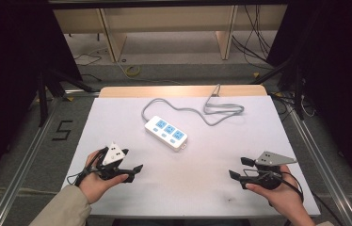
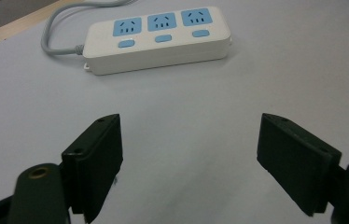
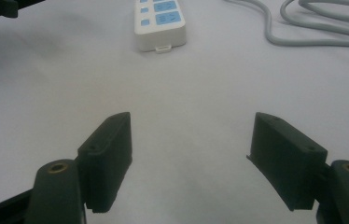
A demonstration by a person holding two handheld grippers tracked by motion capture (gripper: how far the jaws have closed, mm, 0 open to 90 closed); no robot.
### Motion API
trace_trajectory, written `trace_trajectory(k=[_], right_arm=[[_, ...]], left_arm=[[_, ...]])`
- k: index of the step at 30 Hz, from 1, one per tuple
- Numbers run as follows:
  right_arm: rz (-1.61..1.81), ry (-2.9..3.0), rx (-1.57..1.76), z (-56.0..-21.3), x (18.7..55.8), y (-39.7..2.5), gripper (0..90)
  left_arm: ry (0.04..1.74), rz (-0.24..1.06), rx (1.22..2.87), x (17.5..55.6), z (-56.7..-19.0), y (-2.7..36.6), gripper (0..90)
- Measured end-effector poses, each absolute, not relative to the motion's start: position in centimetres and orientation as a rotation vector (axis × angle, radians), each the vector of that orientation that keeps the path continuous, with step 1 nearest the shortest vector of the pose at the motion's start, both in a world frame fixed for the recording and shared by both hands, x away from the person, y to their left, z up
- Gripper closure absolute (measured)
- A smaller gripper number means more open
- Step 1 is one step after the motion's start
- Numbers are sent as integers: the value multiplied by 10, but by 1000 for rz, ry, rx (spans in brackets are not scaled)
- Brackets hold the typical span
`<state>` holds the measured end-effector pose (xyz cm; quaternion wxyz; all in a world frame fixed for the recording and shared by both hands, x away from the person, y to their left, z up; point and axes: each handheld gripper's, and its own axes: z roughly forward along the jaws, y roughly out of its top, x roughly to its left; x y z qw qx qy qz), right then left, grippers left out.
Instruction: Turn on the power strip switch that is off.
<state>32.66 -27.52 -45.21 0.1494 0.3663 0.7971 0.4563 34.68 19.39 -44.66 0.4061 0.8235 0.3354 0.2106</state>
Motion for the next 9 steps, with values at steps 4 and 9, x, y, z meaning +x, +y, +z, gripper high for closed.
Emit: trace_trajectory(k=[4, 9], right_arm=[[1311, 2292, 1053, -452, 326, -276, 298], [1311, 2294, 1052, -452, 326, -276, 297]], left_arm=[[849, 536, 2079, 348, -448, 193, 221], [840, 540, 2092, 348, -449, 190, 221]])
